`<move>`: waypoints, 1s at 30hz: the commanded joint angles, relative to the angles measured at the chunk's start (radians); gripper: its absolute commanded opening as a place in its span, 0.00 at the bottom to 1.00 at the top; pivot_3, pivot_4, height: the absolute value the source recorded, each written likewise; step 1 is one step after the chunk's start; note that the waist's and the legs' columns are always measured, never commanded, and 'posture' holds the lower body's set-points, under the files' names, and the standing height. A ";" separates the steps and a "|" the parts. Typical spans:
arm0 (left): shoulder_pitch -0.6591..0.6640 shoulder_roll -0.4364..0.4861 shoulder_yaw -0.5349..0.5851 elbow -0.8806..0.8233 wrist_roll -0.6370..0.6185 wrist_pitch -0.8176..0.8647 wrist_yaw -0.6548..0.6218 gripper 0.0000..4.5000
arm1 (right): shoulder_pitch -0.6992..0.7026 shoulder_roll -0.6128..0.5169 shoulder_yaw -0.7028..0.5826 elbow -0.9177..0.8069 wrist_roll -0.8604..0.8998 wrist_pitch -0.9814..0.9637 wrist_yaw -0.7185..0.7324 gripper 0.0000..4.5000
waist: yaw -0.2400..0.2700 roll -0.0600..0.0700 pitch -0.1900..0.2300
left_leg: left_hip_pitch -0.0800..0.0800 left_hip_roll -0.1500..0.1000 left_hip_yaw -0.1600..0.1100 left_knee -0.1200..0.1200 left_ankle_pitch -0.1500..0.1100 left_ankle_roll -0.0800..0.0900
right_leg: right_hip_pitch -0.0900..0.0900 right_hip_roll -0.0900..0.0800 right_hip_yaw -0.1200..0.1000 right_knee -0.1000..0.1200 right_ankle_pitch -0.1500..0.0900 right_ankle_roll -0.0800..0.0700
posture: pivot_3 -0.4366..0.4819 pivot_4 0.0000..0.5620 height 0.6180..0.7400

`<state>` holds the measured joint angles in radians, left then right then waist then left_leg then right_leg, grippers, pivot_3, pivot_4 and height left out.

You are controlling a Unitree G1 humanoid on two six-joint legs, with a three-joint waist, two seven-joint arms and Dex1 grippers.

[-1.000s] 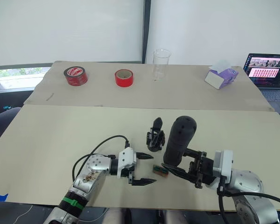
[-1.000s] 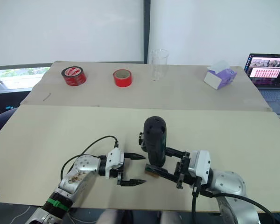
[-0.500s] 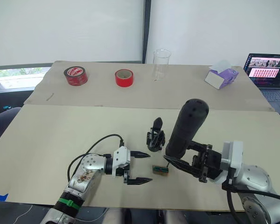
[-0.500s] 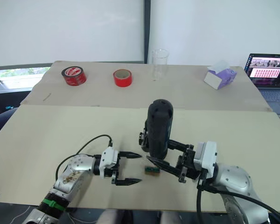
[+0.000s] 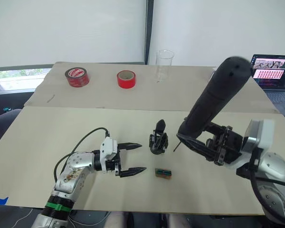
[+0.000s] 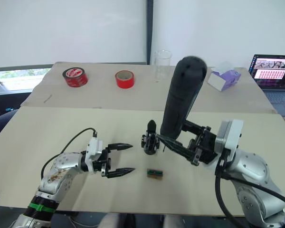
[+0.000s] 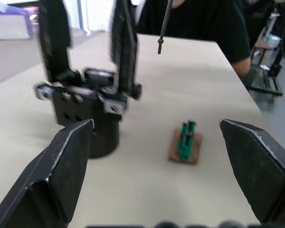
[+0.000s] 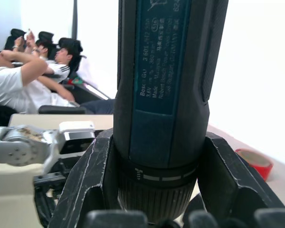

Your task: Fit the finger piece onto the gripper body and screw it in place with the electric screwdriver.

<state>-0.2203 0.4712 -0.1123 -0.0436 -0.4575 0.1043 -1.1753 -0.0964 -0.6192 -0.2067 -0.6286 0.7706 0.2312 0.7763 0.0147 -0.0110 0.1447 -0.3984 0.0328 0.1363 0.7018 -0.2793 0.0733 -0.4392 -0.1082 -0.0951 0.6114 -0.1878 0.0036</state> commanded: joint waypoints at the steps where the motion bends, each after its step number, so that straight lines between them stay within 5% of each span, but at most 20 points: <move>1: -0.033 0.004 0.035 -0.028 -0.030 0.033 0.023 1.00 | -0.062 0.002 -0.040 0.018 0.044 0.009 -0.025 0.42 | -0.001 0.000 0.000 | 0.000 0.000 0.000 0.000 0.000 0.000 | 0.000 0.000 0.000 0.000 0.000 0.000 | 0.48 0.27 1.00; 30: -0.243 -0.091 -0.025 0.293 0.132 -0.129 -0.036 1.00 | -0.323 0.115 0.144 0.256 -0.068 0.042 0.054 0.42 | -0.003 0.000 0.000 | -0.001 0.000 0.002 0.001 0.003 -0.004 | 0.000 0.001 0.000 0.001 0.003 -0.004 | 0.48 0.27 1.00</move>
<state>-0.4407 0.3827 -0.1402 0.2535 -0.3320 -0.0060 -1.2236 -0.3846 -0.5071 -0.0436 -0.3474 0.6897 0.2967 0.8246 0.0114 -0.0111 0.1448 -0.3992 0.0327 0.1380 0.7022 -0.2768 0.0695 -0.4395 -0.1074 -0.0954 0.6120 -0.1851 -0.0005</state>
